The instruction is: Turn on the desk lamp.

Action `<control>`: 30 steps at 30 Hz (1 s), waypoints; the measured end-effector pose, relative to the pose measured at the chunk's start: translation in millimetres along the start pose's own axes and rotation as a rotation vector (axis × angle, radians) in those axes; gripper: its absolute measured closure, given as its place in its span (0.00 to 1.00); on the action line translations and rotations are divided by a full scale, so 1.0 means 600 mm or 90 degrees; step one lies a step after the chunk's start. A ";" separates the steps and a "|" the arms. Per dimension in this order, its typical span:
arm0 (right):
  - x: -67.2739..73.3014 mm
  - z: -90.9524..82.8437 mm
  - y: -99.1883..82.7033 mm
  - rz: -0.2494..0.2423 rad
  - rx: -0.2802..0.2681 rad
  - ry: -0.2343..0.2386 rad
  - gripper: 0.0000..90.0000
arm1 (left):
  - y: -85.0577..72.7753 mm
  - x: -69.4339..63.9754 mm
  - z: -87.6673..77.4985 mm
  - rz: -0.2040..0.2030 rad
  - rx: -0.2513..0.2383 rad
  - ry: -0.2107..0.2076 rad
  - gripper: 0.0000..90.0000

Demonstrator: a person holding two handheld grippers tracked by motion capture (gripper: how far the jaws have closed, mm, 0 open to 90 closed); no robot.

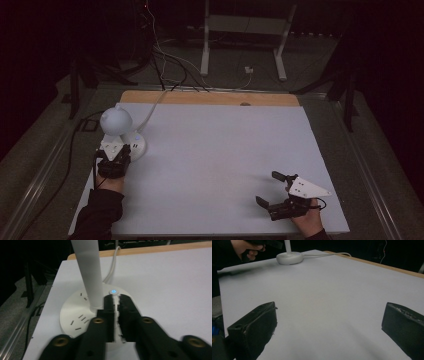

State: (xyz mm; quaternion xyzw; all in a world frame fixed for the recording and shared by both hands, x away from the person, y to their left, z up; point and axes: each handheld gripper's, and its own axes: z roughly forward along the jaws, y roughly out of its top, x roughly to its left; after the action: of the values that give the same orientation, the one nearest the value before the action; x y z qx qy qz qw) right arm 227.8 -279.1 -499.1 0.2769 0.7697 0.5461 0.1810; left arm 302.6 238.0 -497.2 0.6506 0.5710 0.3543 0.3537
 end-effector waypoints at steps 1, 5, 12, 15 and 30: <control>0.000 0.000 0.000 -0.002 0.001 -0.001 0.00 | -0.001 0.002 0.002 0.004 0.001 0.000 0.99; 0.000 0.000 0.000 -0.001 0.001 0.000 0.00 | -0.005 0.009 0.009 0.003 0.008 -0.012 1.00; 0.001 0.000 0.000 -0.002 0.003 0.000 0.00 | -0.010 0.016 0.018 -0.012 0.013 -0.039 1.00; 0.000 0.001 0.000 0.001 0.002 0.002 0.00 | -0.012 0.015 0.022 -0.006 0.019 -0.040 1.00; 0.001 0.001 0.000 -0.003 0.006 0.000 0.00 | -0.016 0.017 0.037 0.006 0.038 -0.043 1.00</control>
State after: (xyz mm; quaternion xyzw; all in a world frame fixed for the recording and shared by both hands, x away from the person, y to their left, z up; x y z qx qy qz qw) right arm 227.8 -278.4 -499.5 0.2762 0.7726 0.5423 0.1811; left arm 318.1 248.0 -516.1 0.6753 0.5659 0.3167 0.3513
